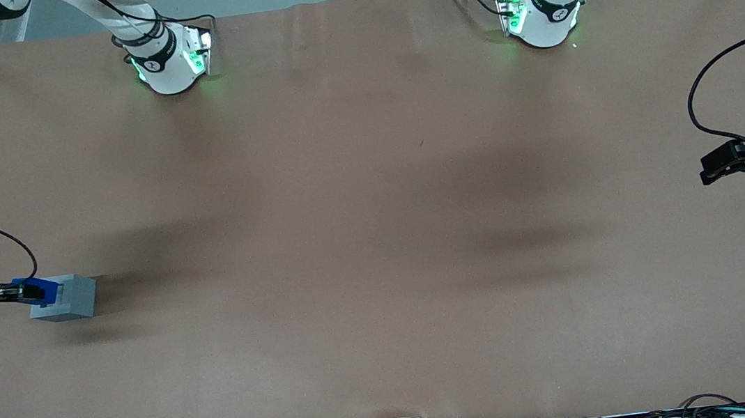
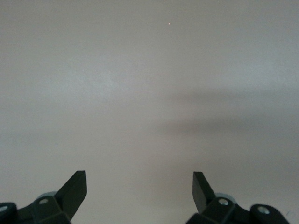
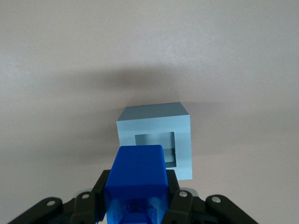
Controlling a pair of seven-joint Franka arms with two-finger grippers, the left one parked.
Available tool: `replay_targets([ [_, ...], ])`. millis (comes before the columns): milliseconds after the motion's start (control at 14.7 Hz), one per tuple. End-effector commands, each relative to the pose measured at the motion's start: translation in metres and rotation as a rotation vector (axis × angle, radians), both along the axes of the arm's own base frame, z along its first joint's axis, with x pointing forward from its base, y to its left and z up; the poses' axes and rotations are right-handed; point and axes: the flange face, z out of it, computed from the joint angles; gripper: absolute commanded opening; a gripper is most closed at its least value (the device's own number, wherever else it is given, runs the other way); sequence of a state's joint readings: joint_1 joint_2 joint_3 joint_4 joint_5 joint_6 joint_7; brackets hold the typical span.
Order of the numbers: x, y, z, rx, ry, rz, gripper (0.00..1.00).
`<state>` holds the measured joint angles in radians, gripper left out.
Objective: Insert blue part into gray base with right arm
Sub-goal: 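Carry the blue block over the gray base's opening, then lower the blue block into the gray base's square opening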
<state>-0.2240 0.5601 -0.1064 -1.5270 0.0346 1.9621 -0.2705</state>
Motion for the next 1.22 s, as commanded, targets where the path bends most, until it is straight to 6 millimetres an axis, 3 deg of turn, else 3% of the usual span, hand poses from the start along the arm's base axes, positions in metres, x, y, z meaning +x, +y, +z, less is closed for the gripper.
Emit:
replay_targets([
  [0, -0.011, -0.001, -0.018, -0.001, -0.013, 0.023, 0.01],
  [340, -0.018, -0.004, -0.018, -0.008, -0.034, 0.092, 0.01],
  [1156, -0.02, -0.009, -0.021, -0.001, -0.033, 0.062, 0.01],
])
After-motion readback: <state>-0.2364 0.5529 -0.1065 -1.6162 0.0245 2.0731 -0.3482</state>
